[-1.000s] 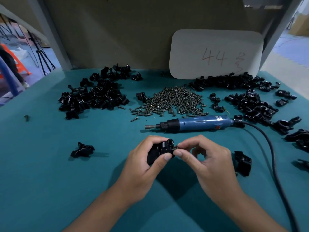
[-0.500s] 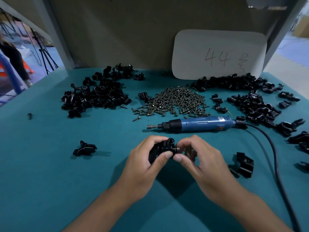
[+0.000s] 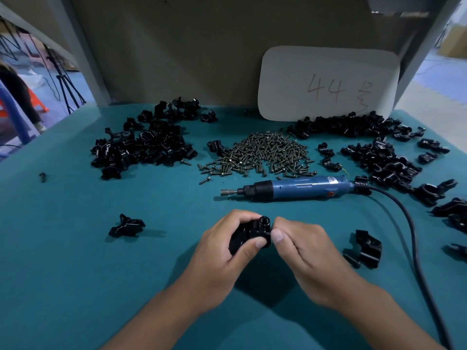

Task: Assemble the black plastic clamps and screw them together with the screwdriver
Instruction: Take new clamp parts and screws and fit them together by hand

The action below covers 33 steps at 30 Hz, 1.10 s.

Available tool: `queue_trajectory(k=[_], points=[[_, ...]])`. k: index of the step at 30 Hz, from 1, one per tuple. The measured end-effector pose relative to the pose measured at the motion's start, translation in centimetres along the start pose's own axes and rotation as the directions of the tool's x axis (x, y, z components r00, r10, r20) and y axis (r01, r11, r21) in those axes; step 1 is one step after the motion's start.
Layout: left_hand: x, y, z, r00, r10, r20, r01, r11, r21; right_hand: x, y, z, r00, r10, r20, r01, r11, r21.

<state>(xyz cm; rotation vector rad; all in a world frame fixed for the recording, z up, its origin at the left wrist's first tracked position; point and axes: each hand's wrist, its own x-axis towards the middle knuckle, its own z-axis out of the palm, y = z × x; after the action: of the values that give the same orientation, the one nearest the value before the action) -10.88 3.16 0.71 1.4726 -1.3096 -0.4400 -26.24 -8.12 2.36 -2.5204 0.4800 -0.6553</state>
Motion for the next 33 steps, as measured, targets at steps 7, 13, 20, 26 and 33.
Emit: queue_trajectory(k=[7, 13, 20, 26, 33], points=[[0.1, -0.21, -0.09, 0.999, -0.035, -0.001, 0.035, 0.999, 0.004, -0.26, 0.36, -0.41, 0.999, 0.05, 0.022, -0.05, 0.999, 0.0], [0.0, -0.12, -0.1, 0.998, -0.057, 0.023, 0.056, 0.998, 0.013, -0.18, 0.34, -0.49, 1.0, 0.021, 0.023, -0.02, 0.998, -0.054], [0.1, 0.05, -0.01, 0.999, -0.039, 0.02, 0.039, 0.999, 0.027, -0.38, 0.11, -0.41, 0.996, 0.084, -0.035, -0.084, 0.996, 0.019], [-0.02, -0.01, 0.12, 0.999, -0.03, 0.028, 0.029, 0.999, 0.042, -0.18, 0.26, -0.23, 0.999, 0.038, -0.037, -0.039, 0.999, -0.035], [0.11, -0.21, -0.18, 0.998, -0.06, -0.023, 0.06, 0.998, 0.012, -0.45, 0.78, -0.31, 0.998, 0.057, -0.02, -0.057, 0.998, 0.011]])
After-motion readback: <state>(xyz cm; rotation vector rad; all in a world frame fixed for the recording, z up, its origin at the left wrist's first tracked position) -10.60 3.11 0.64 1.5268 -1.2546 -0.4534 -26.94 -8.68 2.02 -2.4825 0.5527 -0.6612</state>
